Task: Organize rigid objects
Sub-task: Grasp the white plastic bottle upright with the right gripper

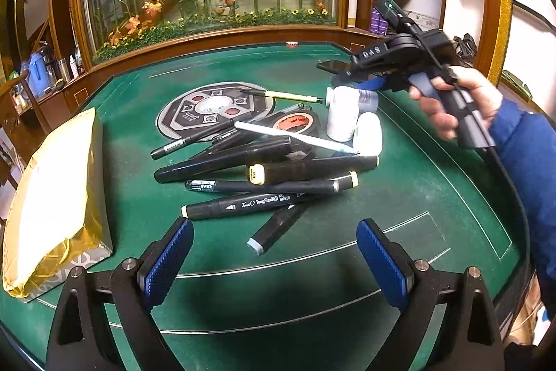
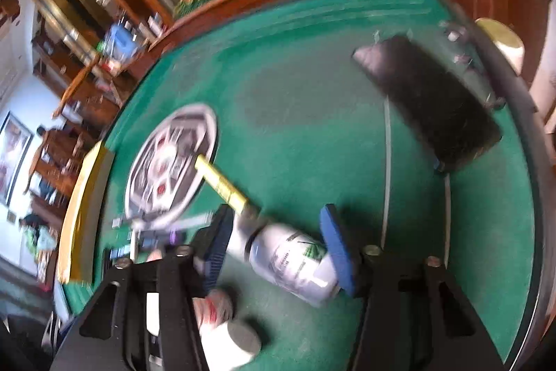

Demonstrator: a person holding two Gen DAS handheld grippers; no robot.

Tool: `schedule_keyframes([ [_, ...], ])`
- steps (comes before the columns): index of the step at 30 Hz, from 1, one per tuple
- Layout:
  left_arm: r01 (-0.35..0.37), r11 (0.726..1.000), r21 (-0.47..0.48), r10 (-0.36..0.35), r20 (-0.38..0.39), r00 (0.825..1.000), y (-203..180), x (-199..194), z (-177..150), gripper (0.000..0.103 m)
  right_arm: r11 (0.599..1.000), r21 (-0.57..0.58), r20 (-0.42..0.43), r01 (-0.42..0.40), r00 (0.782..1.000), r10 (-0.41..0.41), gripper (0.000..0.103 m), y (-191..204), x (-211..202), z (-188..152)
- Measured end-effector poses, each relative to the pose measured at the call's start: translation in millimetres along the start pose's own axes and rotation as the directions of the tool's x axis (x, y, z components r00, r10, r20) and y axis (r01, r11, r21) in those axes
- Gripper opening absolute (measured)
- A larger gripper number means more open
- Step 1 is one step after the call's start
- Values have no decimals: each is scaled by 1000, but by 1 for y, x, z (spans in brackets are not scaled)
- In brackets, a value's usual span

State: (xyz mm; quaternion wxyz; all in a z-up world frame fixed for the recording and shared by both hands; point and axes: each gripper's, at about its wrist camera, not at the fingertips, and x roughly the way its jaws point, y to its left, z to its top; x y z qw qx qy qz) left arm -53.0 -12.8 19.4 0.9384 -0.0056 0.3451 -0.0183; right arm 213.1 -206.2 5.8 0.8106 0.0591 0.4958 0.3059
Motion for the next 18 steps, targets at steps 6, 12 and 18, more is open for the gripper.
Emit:
schedule_keyframes([
  [6, 10, 1000, 10, -10, -3, 1000, -3, 0, 0, 97, 983, -144, -9, 112, 993, -115, 42, 28, -5, -32],
  [12, 22, 1000, 11, -22, 10, 1000, -4, -3, -1, 97, 987, -103, 4, 123, 992, -123, 34, 20, 4, -38],
  [18, 25, 1000, 10, -24, -25, 999, -5, 4, 2, 97, 989, -98, 44, 109, 994, -105, 62, 23, -3, -27],
])
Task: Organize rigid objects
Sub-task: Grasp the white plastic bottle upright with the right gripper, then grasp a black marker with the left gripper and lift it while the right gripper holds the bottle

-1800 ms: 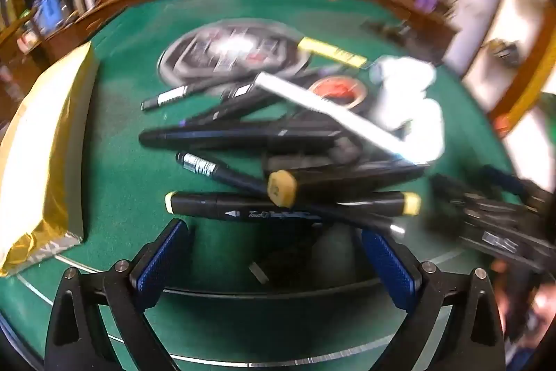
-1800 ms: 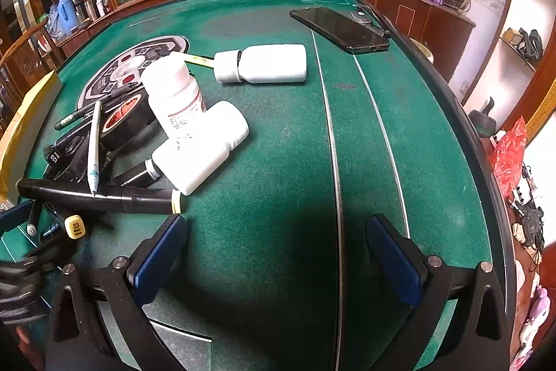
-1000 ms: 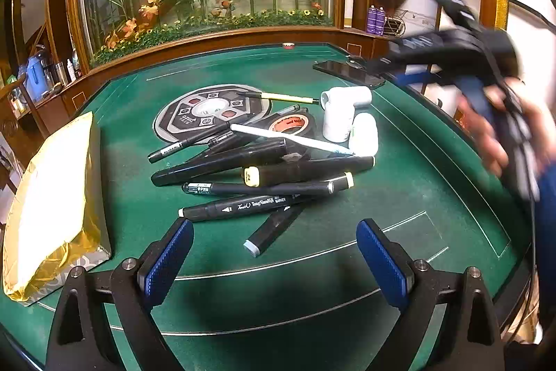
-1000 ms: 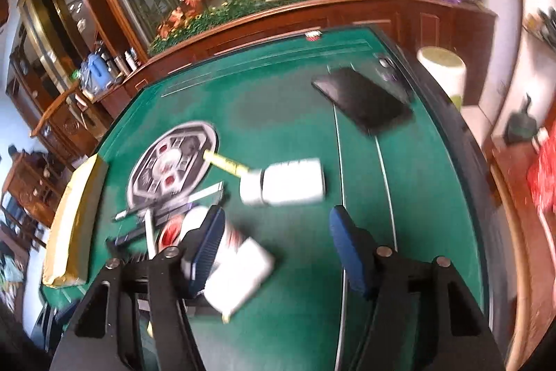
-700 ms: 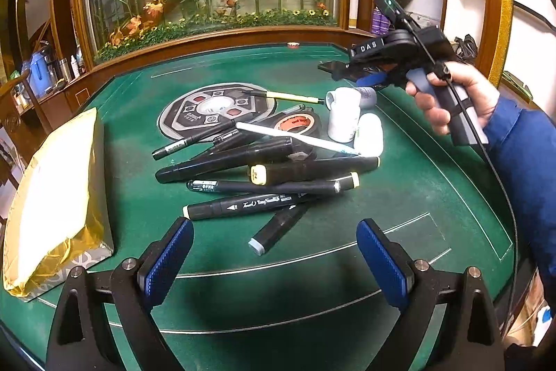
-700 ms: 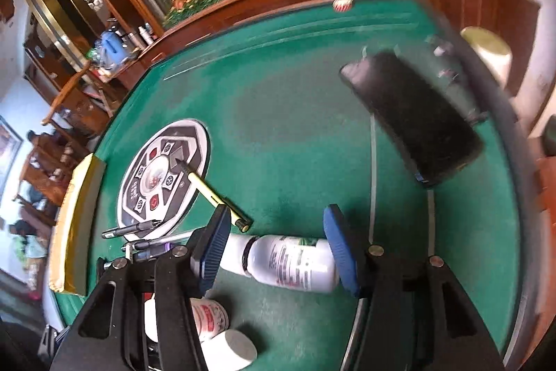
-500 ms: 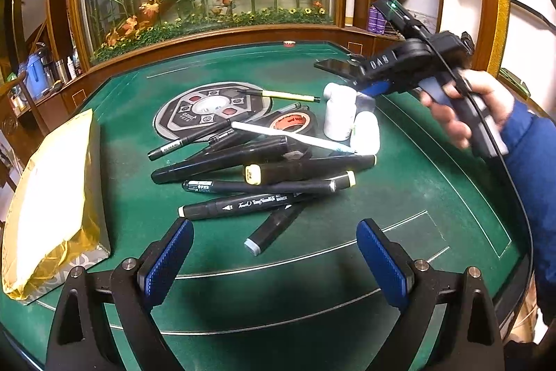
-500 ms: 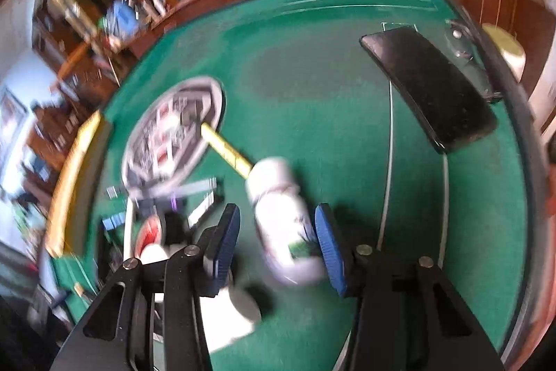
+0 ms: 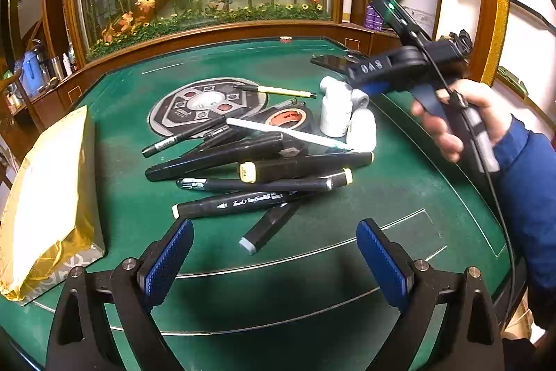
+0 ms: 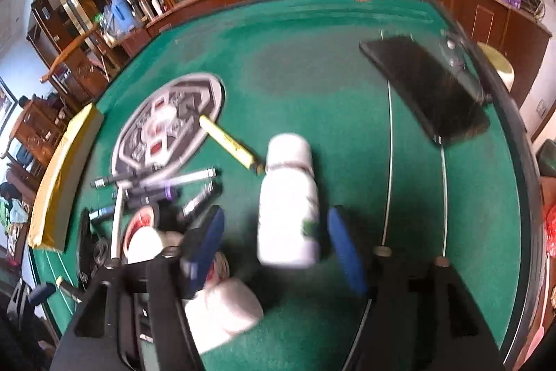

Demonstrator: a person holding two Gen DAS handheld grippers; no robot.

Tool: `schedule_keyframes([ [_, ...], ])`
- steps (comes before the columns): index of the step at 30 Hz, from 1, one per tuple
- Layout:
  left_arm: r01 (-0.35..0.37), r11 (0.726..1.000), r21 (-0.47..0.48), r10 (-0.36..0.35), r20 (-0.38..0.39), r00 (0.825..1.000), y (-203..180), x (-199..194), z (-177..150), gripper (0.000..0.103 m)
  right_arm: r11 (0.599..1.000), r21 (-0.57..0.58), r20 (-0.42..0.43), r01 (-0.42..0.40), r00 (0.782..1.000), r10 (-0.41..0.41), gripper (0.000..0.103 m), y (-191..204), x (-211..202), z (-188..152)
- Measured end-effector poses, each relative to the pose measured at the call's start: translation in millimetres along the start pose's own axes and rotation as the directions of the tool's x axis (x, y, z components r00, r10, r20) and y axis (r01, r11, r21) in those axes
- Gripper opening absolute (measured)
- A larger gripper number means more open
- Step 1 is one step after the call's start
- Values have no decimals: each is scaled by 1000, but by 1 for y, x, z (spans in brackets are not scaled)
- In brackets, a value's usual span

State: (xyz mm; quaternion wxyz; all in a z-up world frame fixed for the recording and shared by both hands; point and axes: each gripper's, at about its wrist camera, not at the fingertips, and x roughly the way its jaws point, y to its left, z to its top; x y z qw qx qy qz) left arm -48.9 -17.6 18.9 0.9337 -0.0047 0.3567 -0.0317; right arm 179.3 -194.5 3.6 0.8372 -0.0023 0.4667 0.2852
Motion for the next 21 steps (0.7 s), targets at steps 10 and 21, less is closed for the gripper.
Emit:
schedule_keyframes([
  [10, -30, 998, -46, 32, 24, 999, 19, -10, 8, 95, 990, 120, -14, -72, 997, 74, 33, -18, -3, -6],
  [21, -28, 992, -126, 21, -57, 998, 61, 32, 65, 73, 982, 164, 38, -94, 995, 89, 33, -26, -17, -2],
])
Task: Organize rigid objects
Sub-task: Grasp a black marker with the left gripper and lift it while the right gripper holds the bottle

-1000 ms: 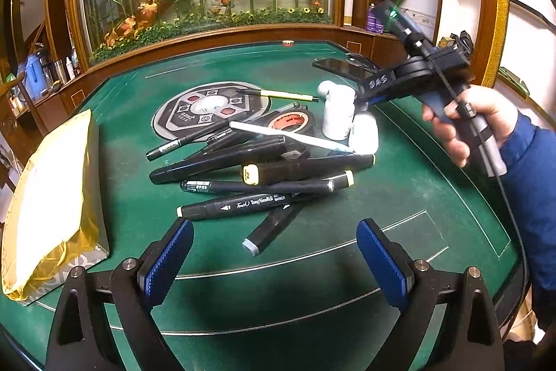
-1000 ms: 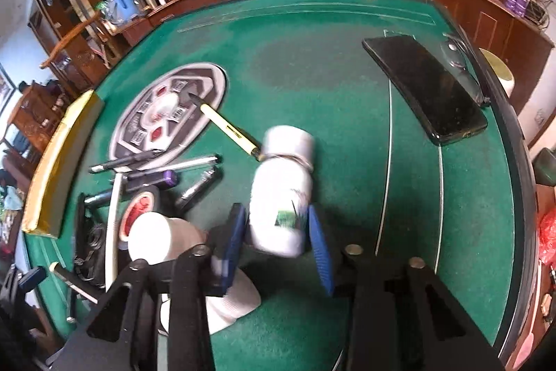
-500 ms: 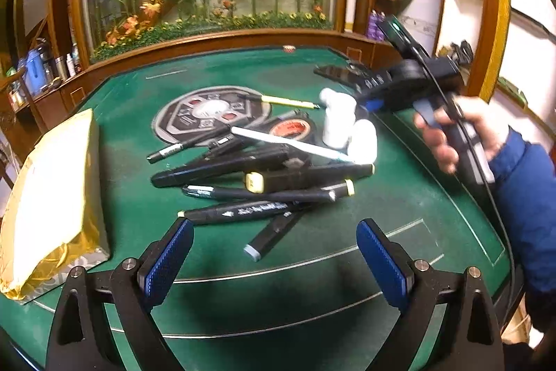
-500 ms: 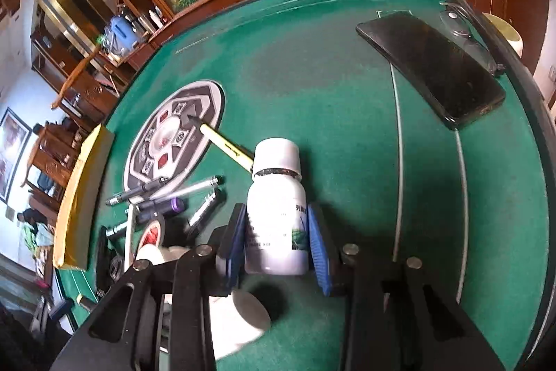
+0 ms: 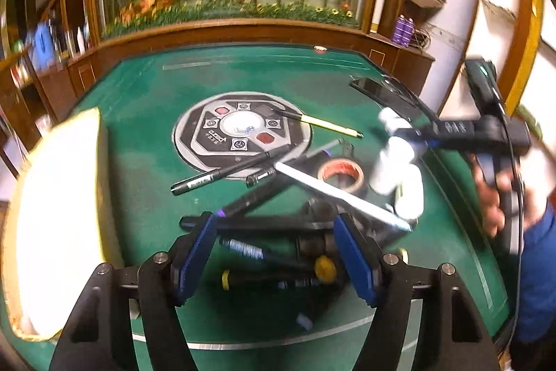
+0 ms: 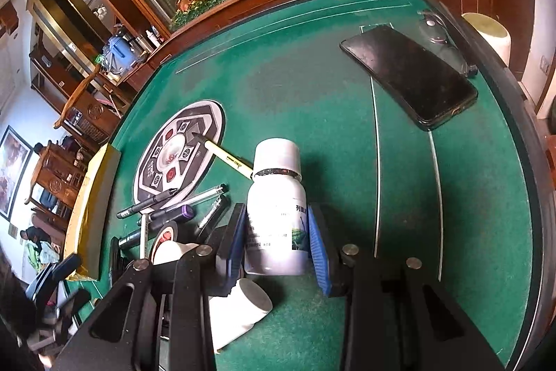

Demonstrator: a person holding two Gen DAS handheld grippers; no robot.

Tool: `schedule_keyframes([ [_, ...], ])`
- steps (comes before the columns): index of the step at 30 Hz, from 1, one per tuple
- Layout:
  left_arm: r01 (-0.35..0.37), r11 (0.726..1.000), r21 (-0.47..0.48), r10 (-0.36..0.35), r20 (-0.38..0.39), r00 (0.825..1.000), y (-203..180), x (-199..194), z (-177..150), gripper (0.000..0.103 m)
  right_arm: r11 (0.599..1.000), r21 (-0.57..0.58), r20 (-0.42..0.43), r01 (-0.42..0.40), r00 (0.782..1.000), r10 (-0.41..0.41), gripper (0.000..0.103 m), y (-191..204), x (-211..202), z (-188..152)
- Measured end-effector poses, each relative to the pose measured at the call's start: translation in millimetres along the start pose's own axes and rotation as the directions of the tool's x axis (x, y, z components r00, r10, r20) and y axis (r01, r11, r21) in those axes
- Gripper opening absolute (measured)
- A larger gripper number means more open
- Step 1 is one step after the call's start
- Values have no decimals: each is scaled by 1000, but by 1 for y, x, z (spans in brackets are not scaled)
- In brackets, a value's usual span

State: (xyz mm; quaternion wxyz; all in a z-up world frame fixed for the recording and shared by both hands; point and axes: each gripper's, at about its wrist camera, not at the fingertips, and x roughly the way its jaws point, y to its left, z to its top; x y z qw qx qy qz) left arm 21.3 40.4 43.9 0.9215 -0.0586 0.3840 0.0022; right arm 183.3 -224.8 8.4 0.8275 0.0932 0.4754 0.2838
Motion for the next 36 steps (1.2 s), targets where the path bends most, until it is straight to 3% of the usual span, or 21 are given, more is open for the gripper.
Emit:
schedule_keyframes([
  [4, 59, 997, -55, -62, -41, 997, 15, 22, 17, 73, 1000, 9, 2, -1, 1000, 1, 33, -3, 0, 1],
  [7, 115, 988, -100, -130, -152, 980, 23, 43, 12, 73, 1000, 15, -3, -4, 1000, 4, 33, -3, 2, 0],
  [9, 104, 991, -81, -115, -154, 981, 18, 37, 3, 73, 1000, 18, -1, -8, 1000, 8, 33, -4, 1, 0],
  [13, 226, 970, -87, -239, -198, 951, 3, 18, -21, 72, 1000, 26, 4, -14, 1000, 14, 33, -5, 0, 1],
  [16, 253, 967, -17, -251, -206, 946, -20, -2, -45, 72, 999, 25, 2, -20, 1000, 20, 33, -5, 0, 0],
  [18, 242, 970, 31, -233, -176, 956, -31, -21, -56, 72, 999, 26, 3, -20, 1000, 20, 33, -5, 0, 0],
  [21, 234, 971, -51, -239, -147, 960, -20, -35, -55, 72, 999, 24, 6, -21, 1000, 20, 33, -5, -1, 0],
  [25, 136, 990, -28, -139, -121, 983, -9, -41, -52, 72, 999, 33, 6, -25, 1000, 25, 33, -5, -2, 1],
  [30, 83, 980, -180, -116, -183, 976, 23, -16, -44, 72, 999, 34, 12, -30, 999, 29, 33, -5, -4, 1],
  [33, 65, 974, -218, -110, -201, 973, 22, -10, -42, 71, 999, 32, 15, -34, 999, 33, 33, -4, -5, 1],
  [36, 23, 976, -215, -74, -232, 970, 16, -1, -40, 59, 999, 35, 20, -37, 999, 36, 33, -6, -7, 2],
])
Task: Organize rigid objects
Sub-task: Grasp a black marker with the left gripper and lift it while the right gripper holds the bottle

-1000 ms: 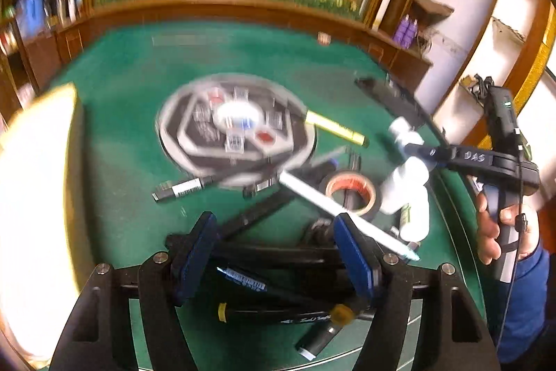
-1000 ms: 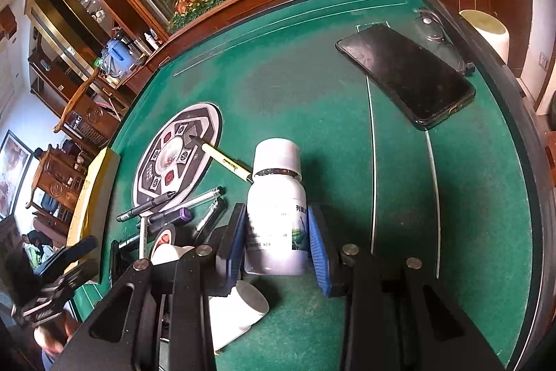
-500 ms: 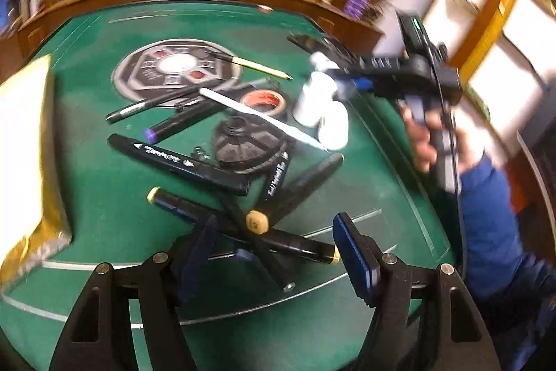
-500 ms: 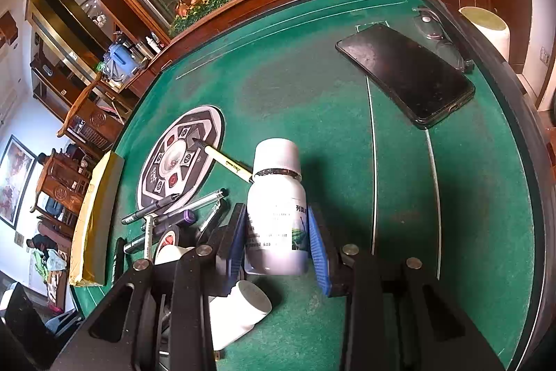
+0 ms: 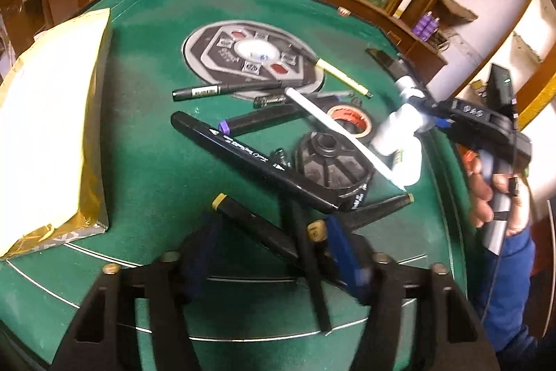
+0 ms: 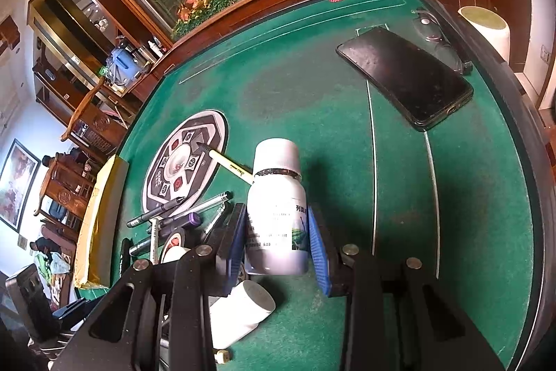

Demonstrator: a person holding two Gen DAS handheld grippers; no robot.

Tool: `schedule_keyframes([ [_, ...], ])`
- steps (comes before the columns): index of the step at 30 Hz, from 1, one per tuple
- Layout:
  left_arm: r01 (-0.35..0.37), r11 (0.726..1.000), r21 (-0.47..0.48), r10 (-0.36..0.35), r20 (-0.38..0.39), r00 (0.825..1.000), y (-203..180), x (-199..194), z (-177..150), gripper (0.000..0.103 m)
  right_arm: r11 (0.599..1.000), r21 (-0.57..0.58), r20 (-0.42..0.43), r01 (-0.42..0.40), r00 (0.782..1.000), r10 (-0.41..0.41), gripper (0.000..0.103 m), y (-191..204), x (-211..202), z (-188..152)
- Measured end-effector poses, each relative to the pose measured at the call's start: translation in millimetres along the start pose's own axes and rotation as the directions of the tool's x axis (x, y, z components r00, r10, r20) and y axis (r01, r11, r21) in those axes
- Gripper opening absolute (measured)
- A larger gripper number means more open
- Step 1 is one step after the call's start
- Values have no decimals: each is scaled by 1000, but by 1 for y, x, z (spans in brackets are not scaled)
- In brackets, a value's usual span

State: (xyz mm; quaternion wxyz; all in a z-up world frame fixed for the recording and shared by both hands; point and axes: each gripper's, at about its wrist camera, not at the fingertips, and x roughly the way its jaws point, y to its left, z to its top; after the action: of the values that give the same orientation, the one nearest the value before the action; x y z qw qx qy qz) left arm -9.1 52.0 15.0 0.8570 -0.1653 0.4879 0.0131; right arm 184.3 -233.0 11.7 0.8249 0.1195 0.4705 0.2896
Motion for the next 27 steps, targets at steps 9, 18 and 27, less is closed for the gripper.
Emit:
schedule_keyframes([
  [9, -16, 999, 38, 18, -43, 999, -5, 7, -12, 26, 1000, -2, 7, -10, 1000, 10, 33, -1, -6, 1],
  [18, -8, 998, 56, 10, -33, 999, 10, -11, -43, 17, 1000, -3, 11, -13, 1000, 14, 33, 2, -8, 0],
  [27, -24, 995, 100, 28, -34, 999, 4, -13, -48, 26, 1000, 1, 10, -12, 1000, 12, 33, 2, -6, 1],
])
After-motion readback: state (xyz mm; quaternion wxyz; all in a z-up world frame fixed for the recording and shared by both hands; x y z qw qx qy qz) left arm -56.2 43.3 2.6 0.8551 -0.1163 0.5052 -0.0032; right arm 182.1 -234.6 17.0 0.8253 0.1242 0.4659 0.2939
